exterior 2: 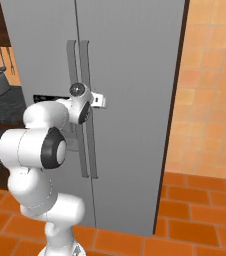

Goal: Take the strawberry from the fridge and place it on top of the pancake, located on the dining counter.

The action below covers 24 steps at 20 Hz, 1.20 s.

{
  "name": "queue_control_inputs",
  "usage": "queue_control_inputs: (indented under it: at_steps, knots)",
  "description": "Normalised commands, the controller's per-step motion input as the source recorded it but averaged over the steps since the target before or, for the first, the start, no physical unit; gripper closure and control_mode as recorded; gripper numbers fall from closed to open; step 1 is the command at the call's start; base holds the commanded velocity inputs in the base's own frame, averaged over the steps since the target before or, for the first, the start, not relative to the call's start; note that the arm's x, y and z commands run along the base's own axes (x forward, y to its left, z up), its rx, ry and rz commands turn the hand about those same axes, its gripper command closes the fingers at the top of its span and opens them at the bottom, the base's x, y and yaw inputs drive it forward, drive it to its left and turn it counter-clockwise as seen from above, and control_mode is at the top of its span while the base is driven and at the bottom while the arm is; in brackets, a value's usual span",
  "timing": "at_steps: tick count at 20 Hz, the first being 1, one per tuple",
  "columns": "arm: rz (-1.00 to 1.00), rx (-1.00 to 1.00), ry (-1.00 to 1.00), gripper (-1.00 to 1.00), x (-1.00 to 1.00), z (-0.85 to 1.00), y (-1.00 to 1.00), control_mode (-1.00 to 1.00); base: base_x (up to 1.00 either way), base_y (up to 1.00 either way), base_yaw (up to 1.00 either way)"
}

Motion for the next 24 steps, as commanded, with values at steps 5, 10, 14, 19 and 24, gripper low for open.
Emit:
queue_control_inputs:
  at_steps: [5,10,14,19,24]
  knots:
    - [0.0,0.01,-0.12,-1.0,0.48,-0.15,-0.02,-1.0,0.0,0.0,0.0]
    - [0.0,0.0,0.0,1.0,0.11,0.0,0.0,-1.0,0.0,0.0,0.0]
    - [-0.01,0.0,0.01,1.0,-0.19,0.0,-0.06,-1.0,0.0,0.0,0.0]
    - [-0.03,0.0,0.08,1.0,-0.8,0.0,-0.54,-1.0,0.0,0.0,0.0]
    - [0.0,0.0,0.06,1.0,-0.99,0.01,-0.77,-1.0,0.0,0.0,0.0]
